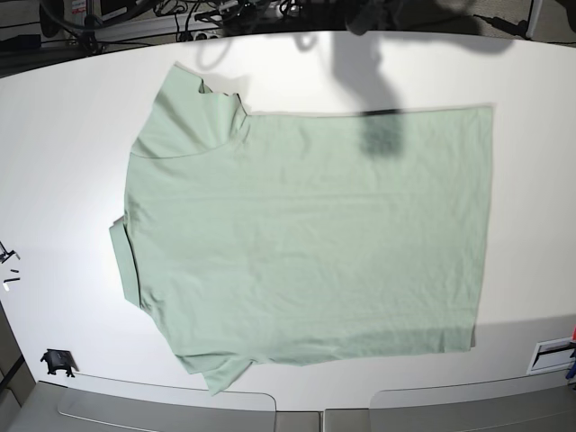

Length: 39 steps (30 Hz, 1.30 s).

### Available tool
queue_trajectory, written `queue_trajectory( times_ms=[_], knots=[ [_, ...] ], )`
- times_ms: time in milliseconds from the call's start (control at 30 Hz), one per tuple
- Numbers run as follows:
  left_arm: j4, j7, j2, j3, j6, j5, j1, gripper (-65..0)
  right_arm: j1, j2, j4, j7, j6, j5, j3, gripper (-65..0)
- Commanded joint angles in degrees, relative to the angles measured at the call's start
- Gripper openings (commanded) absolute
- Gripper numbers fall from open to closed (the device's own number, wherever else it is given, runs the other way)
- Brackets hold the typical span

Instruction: Fold the T-shirt properly

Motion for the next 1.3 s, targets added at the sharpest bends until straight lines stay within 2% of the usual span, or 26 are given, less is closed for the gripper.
queue_trajectory(
  times_ms=[0, 100, 233, 433, 600, 700, 867, 1100, 1267],
  knots=[
    [0.2, -0.5, -0.3, 0.0, -0.5, 0.2, 0.6, -65.0, -0.2, 0.2, 0.2, 0.3, 0.0, -0.1, 0.2, -65.0],
    [0.2, -0.9, -1.6, 0.0, -0.5, 0.2, 1.6, -65.0, -0.9, 1.0, 0.2, 0.4, 0.0, -0.7, 0.2, -65.0],
    [1.6, -1.3, -3.9, 0.0, -0.5, 0.2, 3.8, -65.0, -2.8, 2.0, 0.2, 0.8, 0.0, -6.0, 0.2, -65.0],
    [8.6, -2.8, -6.6, 0.0, -0.9, 0.1, 10.6, -65.0, -6.4, 3.8, 0.7, 4.5, 0.0, -6.1, 0.2, -65.0],
    [15.5, -3.7, -8.5, 0.0, -0.9, -0.1, 17.4, -65.0, -11.4, 6.4, 5.4, 7.6, -0.7, -6.1, 0.2, -65.0],
    [20.0, -3.7, -9.3, 0.0, -0.9, -0.1, 21.4, -65.0, -15.3, 8.3, 10.8, 8.0, -4.0, -6.4, 0.2, -65.0],
    [29.1, -3.7, -10.1, 0.0, -0.9, -0.1, 28.7, -65.0, -23.1, 11.8, 22.8, 8.2, -9.6, -12.1, 0.2, -65.0],
    [45.0, -3.9, -11.2, 0.0, -1.3, -2.6, 40.0, -65.0, -35.8, 17.8, 41.5, 8.5, -11.8, -12.6, 0.2, -65.0],
    [56.5, -3.8, -13.3, 0.0, -2.4, -3.2, 47.8, -65.0, -44.5, 21.6, 53.6, 9.1, -13.4, -14.1, 0.9, -65.0]
  ],
)
